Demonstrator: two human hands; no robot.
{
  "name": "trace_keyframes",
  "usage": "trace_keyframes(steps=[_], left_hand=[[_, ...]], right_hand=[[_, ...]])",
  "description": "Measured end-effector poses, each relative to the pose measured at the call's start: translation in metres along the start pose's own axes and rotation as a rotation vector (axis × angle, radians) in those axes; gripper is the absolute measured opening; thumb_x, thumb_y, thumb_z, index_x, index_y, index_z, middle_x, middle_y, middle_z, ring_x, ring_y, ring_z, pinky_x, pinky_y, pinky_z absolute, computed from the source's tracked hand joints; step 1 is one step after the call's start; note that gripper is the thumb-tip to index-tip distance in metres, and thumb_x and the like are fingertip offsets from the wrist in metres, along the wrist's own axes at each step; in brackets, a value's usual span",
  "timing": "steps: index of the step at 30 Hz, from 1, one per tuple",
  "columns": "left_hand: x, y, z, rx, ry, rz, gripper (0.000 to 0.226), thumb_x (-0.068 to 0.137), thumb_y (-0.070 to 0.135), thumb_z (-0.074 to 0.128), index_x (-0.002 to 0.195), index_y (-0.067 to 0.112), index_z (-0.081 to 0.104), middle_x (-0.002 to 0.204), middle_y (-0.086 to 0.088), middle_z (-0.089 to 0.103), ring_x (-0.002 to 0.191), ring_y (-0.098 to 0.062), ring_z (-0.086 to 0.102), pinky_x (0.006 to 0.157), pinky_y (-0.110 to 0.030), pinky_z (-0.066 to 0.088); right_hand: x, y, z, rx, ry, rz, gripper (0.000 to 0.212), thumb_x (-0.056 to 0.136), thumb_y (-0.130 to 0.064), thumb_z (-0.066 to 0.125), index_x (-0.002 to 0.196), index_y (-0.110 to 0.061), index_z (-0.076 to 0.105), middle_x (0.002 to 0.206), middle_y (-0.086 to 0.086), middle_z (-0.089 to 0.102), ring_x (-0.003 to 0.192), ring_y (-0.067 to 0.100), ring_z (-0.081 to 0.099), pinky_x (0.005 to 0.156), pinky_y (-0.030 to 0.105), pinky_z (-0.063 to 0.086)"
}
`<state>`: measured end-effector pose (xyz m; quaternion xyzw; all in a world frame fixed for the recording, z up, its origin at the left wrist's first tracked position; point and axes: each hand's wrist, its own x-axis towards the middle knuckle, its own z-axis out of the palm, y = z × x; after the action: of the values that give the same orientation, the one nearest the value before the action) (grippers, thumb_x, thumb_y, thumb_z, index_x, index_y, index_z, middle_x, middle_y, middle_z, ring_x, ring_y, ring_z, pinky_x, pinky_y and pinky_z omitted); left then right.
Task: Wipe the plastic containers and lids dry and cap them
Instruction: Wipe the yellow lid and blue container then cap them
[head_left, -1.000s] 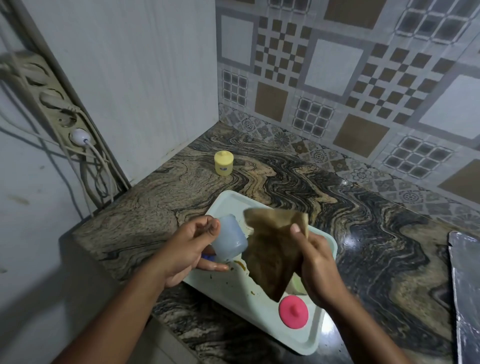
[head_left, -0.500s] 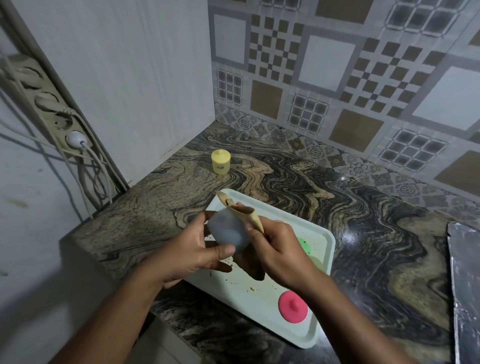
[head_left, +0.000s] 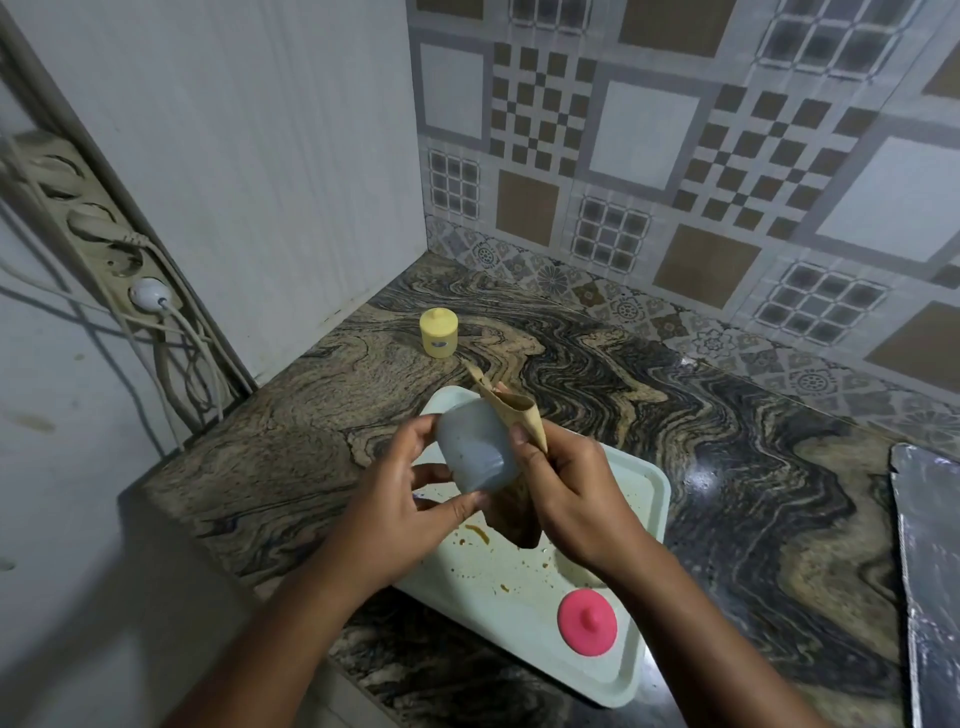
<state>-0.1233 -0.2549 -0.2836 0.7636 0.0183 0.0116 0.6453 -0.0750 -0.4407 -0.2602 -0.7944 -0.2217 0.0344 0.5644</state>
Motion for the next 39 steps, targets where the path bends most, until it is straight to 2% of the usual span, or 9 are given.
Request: trace_keyframes(steps=[4,9,16,21,26,30,34,37,39], left_hand=[[0.0,0.001,0.0,-0.027,-0.059,0.005,0.067,0.068,0.027,0.083,0.125,0.051,0.056,0.126,0.011,0.067,0.107,-0.029,0.069,0.08,-0.066,0.053],[0.011,0.0,0.002,-0.041,0.023,-0.019,0.07,0.061,0.03,0.084,0.122,0.05,0.058,0.128,0.013,0.064,0.113,-0.015,0.066,0.08,-0.038,0.06],[0.017,-0.009,-0.002,-0.02,0.008,-0.006,0.076,0.069,-0.001,0.085,0.13,0.035,0.057,0.126,0.001,0.068,0.115,-0.016,0.065,0.083,-0.04,0.061],[0.025,-0.009,-0.011,-0.035,0.12,-0.008,0.083,0.07,-0.013,0.081,0.126,0.041,0.053,0.115,0.0,0.073,0.107,-0.016,0.071,0.082,-0.035,0.06],[0.027,-0.003,-0.03,0.099,0.129,0.032,0.071,0.071,-0.002,0.085,0.117,0.044,0.057,0.116,0.024,0.063,0.104,-0.009,0.068,0.085,-0.043,0.06],[0.019,-0.003,-0.029,0.03,0.075,-0.014,0.079,0.07,0.007,0.087,0.131,0.043,0.053,0.136,0.011,0.054,0.107,-0.017,0.069,0.08,-0.057,0.059],[0.014,-0.006,-0.014,0.059,0.055,-0.014,0.083,0.067,0.013,0.09,0.135,0.041,0.052,0.131,0.006,0.065,0.11,-0.014,0.068,0.09,-0.047,0.058],[0.014,-0.008,-0.007,0.133,0.071,-0.005,0.083,0.062,0.031,0.087,0.138,0.039,0.054,0.124,0.005,0.07,0.11,-0.013,0.068,0.089,-0.045,0.059],[0.014,-0.007,-0.008,0.171,0.084,0.005,0.082,0.061,0.036,0.086,0.137,0.036,0.056,0.119,0.01,0.071,0.109,-0.008,0.068,0.089,-0.045,0.059]], right_hand=[[0.002,0.0,-0.006,-0.109,-0.089,-0.074,0.028,0.105,-0.012,0.046,0.11,-0.024,0.071,0.099,-0.044,0.064,0.071,-0.015,0.059,0.065,0.007,0.042],[0.002,0.012,-0.006,-0.195,-0.12,-0.199,0.053,0.099,-0.023,0.042,0.152,-0.019,0.047,0.159,-0.015,0.038,0.133,0.006,0.057,0.103,0.024,0.049],[-0.008,0.023,-0.008,-0.222,-0.062,-0.239,0.046,0.102,-0.009,0.048,0.148,-0.006,0.051,0.143,0.012,0.061,0.111,0.03,0.066,0.093,0.005,0.04],[-0.024,0.029,-0.005,-0.219,-0.121,-0.269,0.047,0.1,-0.019,0.045,0.143,-0.005,0.056,0.119,0.014,0.074,0.11,0.003,0.066,0.105,0.021,0.046],[-0.036,0.04,-0.009,-0.017,-0.115,-0.019,0.03,0.1,-0.019,0.05,0.087,-0.003,0.071,0.07,-0.001,0.072,0.07,-0.001,0.066,0.073,0.016,0.047],[-0.01,0.031,-0.01,0.285,0.242,0.121,0.052,0.098,-0.042,0.051,0.071,0.002,0.057,0.062,-0.001,0.055,0.061,0.01,0.049,0.057,0.028,0.037],[0.009,0.005,-0.001,0.121,0.132,0.032,0.033,0.104,-0.027,0.048,0.08,-0.01,0.061,0.058,0.0,0.052,0.051,0.01,0.045,0.048,0.032,0.042],[0.009,0.013,0.01,-0.192,-0.062,-0.068,0.034,0.101,-0.033,0.046,0.129,-0.04,0.064,0.123,-0.007,0.073,0.088,0.023,0.071,0.078,0.031,0.056],[0.008,0.02,0.009,-0.233,-0.098,-0.129,0.051,0.101,-0.03,0.044,0.151,-0.026,0.048,0.16,-0.004,0.041,0.131,0.018,0.058,0.1,0.028,0.053]])
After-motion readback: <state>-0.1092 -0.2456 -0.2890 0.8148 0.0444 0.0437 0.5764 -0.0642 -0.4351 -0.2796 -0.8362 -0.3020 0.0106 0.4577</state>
